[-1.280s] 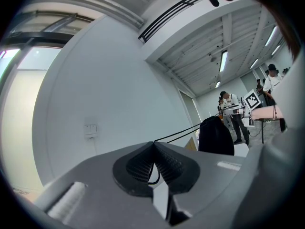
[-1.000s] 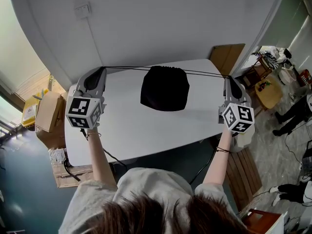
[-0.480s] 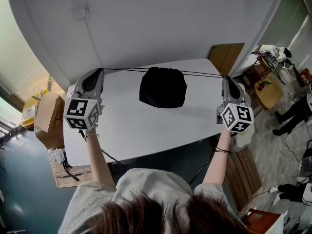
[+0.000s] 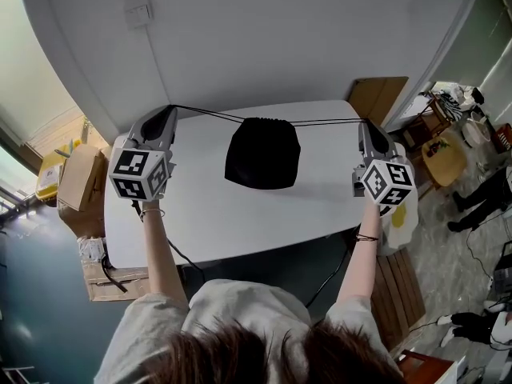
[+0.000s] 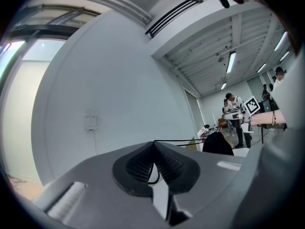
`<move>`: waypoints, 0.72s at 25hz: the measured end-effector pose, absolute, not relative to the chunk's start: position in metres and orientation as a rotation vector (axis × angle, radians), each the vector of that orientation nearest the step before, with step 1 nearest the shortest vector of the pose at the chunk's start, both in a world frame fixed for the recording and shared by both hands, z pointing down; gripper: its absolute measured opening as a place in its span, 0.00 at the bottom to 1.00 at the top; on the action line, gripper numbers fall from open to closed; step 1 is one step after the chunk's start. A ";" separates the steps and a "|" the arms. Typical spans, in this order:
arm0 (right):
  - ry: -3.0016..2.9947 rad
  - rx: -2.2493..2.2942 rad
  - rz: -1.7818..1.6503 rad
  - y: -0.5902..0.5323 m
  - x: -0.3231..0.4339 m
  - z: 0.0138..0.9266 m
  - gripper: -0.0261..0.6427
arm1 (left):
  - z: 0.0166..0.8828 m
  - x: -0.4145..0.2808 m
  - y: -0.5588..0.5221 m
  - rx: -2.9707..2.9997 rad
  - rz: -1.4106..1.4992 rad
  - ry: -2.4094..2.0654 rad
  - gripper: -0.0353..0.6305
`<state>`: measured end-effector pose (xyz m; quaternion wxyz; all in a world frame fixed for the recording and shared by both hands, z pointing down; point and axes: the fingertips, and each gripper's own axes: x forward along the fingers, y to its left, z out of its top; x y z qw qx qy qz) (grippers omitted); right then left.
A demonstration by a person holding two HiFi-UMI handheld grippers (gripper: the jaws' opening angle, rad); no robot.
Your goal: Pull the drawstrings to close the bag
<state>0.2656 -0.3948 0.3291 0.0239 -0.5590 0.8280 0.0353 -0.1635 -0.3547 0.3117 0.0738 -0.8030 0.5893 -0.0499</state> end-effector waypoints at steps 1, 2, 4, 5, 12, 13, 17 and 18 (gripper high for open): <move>2.573 -1.727 0.106 -0.399 0.264 0.330 0.06 | 0.312 -0.164 -0.356 -2.411 -0.152 1.772 0.06; 2.581 -1.724 0.104 -0.404 0.262 0.330 0.06 | 0.312 -0.165 -0.358 -2.409 -0.158 1.775 0.06; 2.589 -1.717 0.100 -0.410 0.258 0.329 0.06 | 0.312 -0.167 -0.361 -2.407 -0.164 1.780 0.06; 2.592 -1.712 0.099 -0.412 0.257 0.328 0.06 | 0.312 -0.168 -0.362 -2.408 -0.164 1.782 0.06; 2.613 -1.641 0.022 -0.406 0.252 0.344 0.06 | 0.315 -0.168 -0.358 -2.438 -0.132 1.771 0.06; 2.615 -1.625 0.010 -0.403 0.251 0.346 0.06 | 0.316 -0.168 -0.357 -2.447 -0.115 1.772 0.06; 2.620 -1.576 0.022 -0.390 0.247 0.343 0.06 | 0.318 -0.167 -0.350 -2.466 -0.059 1.771 0.06; 2.617 -1.565 0.034 -0.386 0.246 0.340 0.06 | 0.317 -0.166 -0.349 -2.465 -0.043 1.770 0.06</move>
